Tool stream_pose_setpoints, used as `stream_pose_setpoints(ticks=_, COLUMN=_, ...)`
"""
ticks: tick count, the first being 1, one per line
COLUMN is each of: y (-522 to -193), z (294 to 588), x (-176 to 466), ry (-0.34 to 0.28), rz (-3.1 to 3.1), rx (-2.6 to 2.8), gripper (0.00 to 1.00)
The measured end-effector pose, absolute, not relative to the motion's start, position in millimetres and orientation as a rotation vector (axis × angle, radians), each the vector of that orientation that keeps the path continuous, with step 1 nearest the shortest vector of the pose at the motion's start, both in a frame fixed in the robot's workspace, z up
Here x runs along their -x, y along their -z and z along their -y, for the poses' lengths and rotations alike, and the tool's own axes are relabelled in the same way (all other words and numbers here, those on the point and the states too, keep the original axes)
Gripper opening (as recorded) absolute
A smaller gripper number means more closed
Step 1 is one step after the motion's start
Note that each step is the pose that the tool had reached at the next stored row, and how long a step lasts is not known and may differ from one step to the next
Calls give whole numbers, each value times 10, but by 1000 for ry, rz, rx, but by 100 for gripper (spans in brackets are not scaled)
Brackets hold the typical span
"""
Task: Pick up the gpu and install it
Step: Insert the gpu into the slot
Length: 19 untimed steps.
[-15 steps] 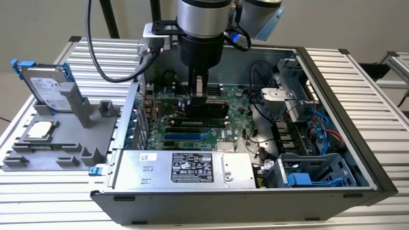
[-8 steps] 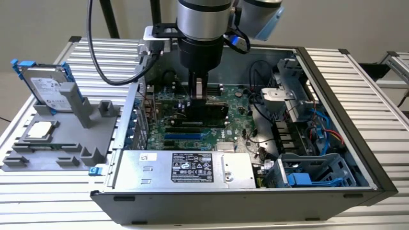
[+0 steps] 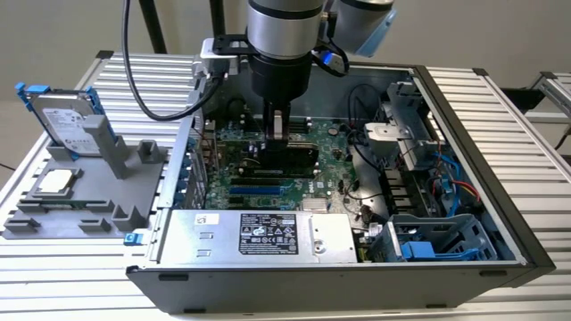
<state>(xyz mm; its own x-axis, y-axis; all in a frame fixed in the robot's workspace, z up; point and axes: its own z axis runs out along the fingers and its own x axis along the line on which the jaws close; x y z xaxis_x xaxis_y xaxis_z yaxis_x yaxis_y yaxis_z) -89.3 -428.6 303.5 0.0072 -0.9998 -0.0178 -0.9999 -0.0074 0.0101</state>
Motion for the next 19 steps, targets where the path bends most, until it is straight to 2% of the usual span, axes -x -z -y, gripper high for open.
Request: stream_pose_setpoints(ticks=19, y=-2962, z=4297, x=897, ry=-31, rz=-2224, rx=2211, gripper=0)
